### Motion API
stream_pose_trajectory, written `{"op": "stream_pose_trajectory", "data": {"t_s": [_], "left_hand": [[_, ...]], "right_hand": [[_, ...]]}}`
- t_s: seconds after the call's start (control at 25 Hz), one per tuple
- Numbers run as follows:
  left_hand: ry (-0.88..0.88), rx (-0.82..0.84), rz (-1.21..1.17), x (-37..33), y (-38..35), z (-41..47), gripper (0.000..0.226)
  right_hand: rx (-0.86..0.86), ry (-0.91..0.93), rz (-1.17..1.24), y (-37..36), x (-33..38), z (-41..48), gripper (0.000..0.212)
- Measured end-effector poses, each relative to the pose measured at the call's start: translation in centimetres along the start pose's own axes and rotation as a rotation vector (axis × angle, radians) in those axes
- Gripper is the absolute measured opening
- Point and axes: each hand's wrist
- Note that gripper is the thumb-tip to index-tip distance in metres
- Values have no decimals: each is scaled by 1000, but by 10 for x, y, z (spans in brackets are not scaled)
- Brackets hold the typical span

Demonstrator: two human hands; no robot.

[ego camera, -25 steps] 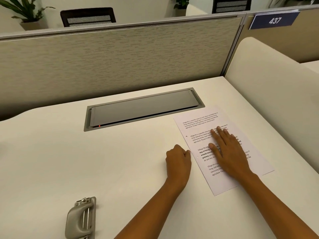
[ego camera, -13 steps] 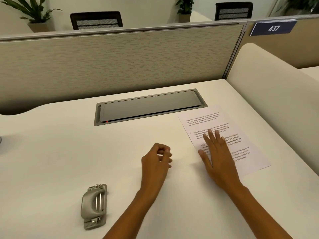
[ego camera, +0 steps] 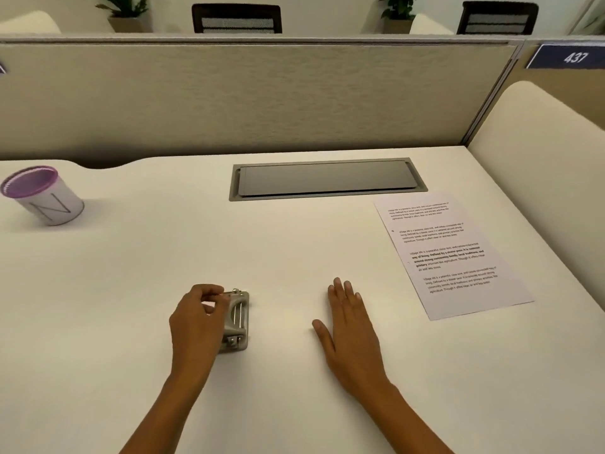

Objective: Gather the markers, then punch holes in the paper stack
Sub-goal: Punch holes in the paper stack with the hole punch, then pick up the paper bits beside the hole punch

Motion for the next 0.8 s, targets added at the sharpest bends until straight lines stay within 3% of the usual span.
{"op": "stream_pose_trajectory", "data": {"t_s": [0.16, 0.32, 0.64, 0.8], "left_hand": [[46, 37, 86, 11, 8, 2, 25], [179, 131, -16, 19, 13, 5, 13], [343, 198, -126, 19, 19, 14, 16], [532, 262, -355, 13, 25, 16, 15]], "right_hand": [[-17, -54, -48, -10, 5, -6, 67], [-23, -49, -80, -11, 6, -5, 65], [-38, -59, -99, -13, 7, -5, 64], [-38, -66, -95, -14, 7, -4, 63]]}}
Point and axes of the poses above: each hand's wrist, its own z-axis towards the middle knuckle, its own y-axis out of the back of the hand, x = y × z, and after that the axes turned 3 degrees about -y, right-handed
